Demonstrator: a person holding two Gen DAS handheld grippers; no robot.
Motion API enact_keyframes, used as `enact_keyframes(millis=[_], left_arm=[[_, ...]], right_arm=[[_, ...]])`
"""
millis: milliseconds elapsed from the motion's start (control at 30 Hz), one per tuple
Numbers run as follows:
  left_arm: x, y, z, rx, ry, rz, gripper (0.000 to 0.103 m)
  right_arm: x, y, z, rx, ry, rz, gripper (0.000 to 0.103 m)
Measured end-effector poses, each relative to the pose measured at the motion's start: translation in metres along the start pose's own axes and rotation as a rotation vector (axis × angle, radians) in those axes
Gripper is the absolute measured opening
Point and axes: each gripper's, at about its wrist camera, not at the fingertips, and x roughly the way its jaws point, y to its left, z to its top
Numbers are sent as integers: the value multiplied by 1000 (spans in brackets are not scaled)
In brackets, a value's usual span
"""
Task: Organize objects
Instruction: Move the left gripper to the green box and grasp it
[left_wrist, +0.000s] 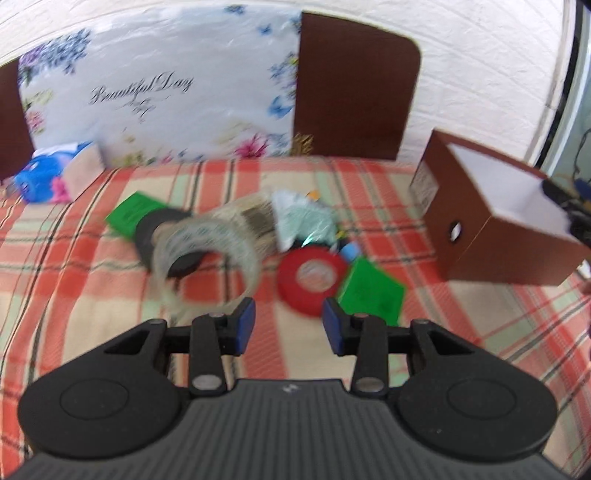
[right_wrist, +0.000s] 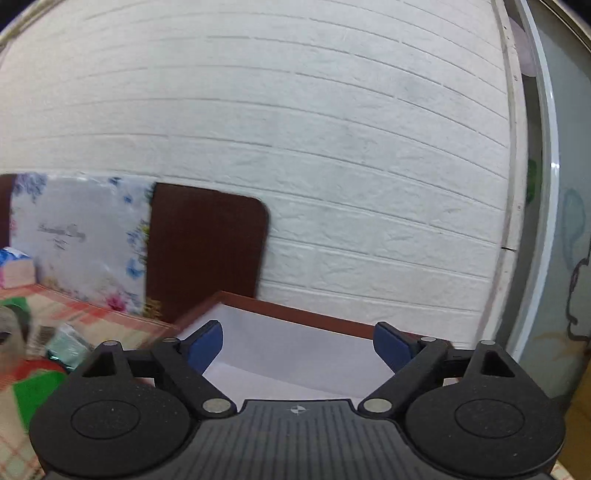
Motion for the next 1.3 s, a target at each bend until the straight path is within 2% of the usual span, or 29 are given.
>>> enact_keyframes(millis=[67,133,233,300,400,467,667,800,867,933,967,1033,1067,1100,1133,1233,1300], left_arm=[[4,2,-10,18,22,37,43],[10,3,-21,41,45,82,43],[20,14,-33,31,86,111,43],[24,25,-40,6,106,121,43],[25,35,-44,-20,107,139,43],[25,40,-45,-26,96,148,48],[29,43,-42,-31,79,168,49],[31,46,-42,-36,71,167,50],[31,47,-42,-40,70,163,51],[30,50,-42,-47,69,163,52],[29,52,-42,-51,70,162,52],[28,54,-42,-59,70,160,52],[27,54,-42,-63,70,157,52],[26,55,-42,-66,71,150,52],[25,55,-41,-72,71,137,52],[22,48,-37,-74,66,81,51],[20,38,-31,-55,55,41,52]], right_arm=[[-14,26,-5,34,27,112,92],[-21,57,-18,47,116,204,92],[-21,100,-41,35,286,288,89],[-22,117,-48,25,327,322,89],[-19,131,-48,11,368,330,89],[-11,132,-47,35,405,326,89],[13,139,-53,84,492,303,89],[39,150,-56,110,531,313,90],[50,157,-57,133,543,317,95],[59,163,-57,134,542,303,95],[61,166,-57,118,534,294,91],[61,169,-56,62,513,266,52],[60,168,-54,56,511,275,40],[60,163,-53,63,520,284,17],[57,159,-51,69,531,285,6],[39,147,-52,47,524,291,7],[26,143,-56,19,525,286,13]])
